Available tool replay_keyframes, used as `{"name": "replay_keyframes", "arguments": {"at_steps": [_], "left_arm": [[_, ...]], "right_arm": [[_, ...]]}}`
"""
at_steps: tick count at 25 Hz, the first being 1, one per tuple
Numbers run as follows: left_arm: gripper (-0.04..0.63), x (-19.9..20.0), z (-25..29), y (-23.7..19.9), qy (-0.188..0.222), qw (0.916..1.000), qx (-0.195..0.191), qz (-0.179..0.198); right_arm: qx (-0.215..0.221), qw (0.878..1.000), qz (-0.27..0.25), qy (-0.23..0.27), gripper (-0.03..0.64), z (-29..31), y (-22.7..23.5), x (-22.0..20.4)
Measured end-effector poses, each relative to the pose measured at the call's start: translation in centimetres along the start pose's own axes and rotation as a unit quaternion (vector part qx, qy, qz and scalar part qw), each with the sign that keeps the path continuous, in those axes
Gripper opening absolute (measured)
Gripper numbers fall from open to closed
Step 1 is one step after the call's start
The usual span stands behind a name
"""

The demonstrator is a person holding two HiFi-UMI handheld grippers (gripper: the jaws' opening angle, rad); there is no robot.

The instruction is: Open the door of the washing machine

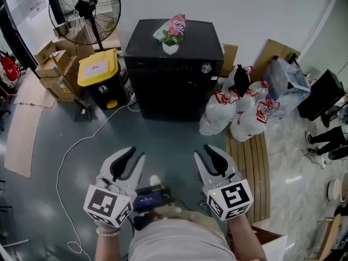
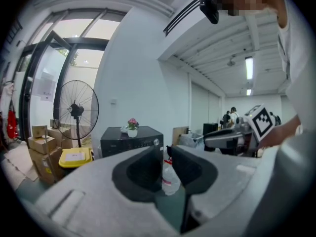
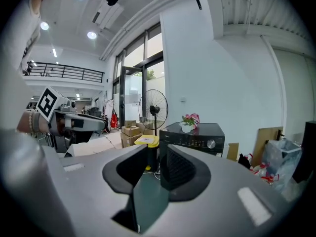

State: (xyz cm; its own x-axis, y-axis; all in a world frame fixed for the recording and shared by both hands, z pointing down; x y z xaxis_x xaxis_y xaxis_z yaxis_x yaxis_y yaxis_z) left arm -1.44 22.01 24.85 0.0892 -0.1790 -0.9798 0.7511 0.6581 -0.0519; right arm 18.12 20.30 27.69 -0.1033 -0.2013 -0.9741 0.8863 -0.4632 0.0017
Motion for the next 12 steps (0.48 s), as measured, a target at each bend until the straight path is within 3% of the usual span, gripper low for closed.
{"name": "replay_keyframes", "arguments": {"at_steps": [12], "left_arm": [[0.098,1.0,2.6,-10.0,-0.002,0.9999,0.002,-0.010]], "right_arm": [[-0.004,1.000,0.002,-0.018,0.104,9.9,-0.8,2.5]]}}
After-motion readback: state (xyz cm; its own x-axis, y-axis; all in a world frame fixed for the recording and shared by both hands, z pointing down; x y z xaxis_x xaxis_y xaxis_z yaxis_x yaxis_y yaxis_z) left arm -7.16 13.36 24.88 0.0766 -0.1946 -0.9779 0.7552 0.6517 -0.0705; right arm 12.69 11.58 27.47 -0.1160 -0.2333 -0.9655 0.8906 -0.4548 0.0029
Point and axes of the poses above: the fingertips, and each gripper's own axes: z forward along the fingers, y to its right, x out of its top, the point moved 4 cm from there along -z, backward along the fingers, and after that the axes turned 9 degrees about -x, right-handed, at the moved point
